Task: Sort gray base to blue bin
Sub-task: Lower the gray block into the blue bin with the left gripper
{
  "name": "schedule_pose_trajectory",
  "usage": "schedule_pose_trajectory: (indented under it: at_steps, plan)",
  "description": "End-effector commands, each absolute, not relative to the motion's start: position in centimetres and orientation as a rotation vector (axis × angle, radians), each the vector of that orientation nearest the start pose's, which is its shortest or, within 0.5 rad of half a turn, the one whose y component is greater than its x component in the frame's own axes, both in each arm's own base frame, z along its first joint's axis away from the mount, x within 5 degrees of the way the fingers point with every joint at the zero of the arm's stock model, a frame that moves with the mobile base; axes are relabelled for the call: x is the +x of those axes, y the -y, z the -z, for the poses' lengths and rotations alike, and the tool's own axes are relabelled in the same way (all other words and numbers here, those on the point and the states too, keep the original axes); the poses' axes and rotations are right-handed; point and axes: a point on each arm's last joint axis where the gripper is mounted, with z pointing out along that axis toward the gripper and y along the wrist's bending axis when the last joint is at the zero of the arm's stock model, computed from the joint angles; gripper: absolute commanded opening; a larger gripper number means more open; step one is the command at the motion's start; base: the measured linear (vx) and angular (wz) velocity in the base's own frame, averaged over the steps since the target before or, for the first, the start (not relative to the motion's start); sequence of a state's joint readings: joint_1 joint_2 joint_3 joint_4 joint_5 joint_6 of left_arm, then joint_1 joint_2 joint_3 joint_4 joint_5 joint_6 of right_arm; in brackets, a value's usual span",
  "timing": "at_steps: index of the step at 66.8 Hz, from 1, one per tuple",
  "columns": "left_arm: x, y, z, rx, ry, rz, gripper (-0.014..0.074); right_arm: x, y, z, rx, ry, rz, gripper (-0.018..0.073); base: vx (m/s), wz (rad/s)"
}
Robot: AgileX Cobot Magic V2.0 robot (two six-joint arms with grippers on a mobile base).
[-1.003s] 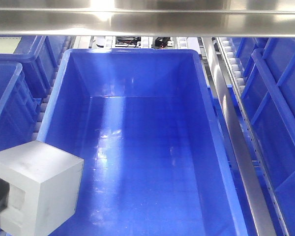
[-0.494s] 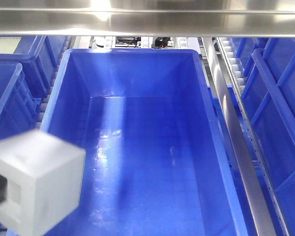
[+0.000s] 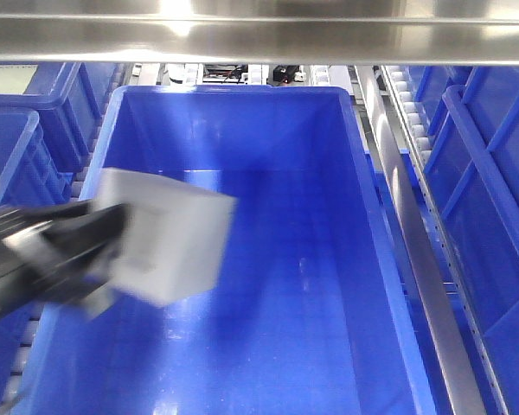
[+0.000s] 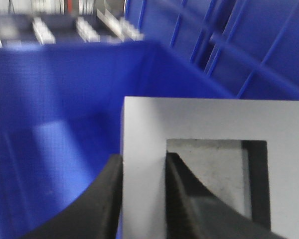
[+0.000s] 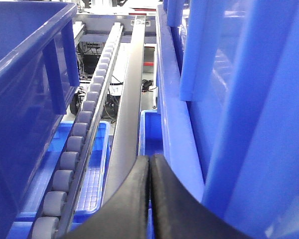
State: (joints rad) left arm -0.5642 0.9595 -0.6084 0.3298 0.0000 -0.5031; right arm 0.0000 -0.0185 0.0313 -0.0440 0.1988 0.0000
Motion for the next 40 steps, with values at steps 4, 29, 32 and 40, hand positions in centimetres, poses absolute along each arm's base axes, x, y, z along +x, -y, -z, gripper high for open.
schedule_pose_trajectory:
  at_steps: [4, 29, 32, 40]
  plan:
    - [21.1, 13.8, -32.3, 0.331, -1.8, 0.586, 0.0004, 5.6, 0.1, -19.1, -0.042, -1.621, 0.059, -0.0005, 0.0, 0.0]
    - [28.5, 17.9, -28.3, 0.304, -2.103, 0.467, 0.0021, 5.6, 0.1, -19.1, -0.042, -1.621, 0.059, -0.0005, 0.0, 0.0]
    - [29.1, 18.3, -28.0, 0.297, -2.112, 0.469, 0.0022, 5.6, 0.1, -19.1, -0.042, -1.621, 0.059, -0.0005, 0.0, 0.0]
    - [30.4, 19.1, -26.7, 0.267, -2.161, 0.469, 0.0024, 5.6, 0.1, -19.1, -0.042, -1.621, 0.059, -0.0005, 0.0, 0.0]
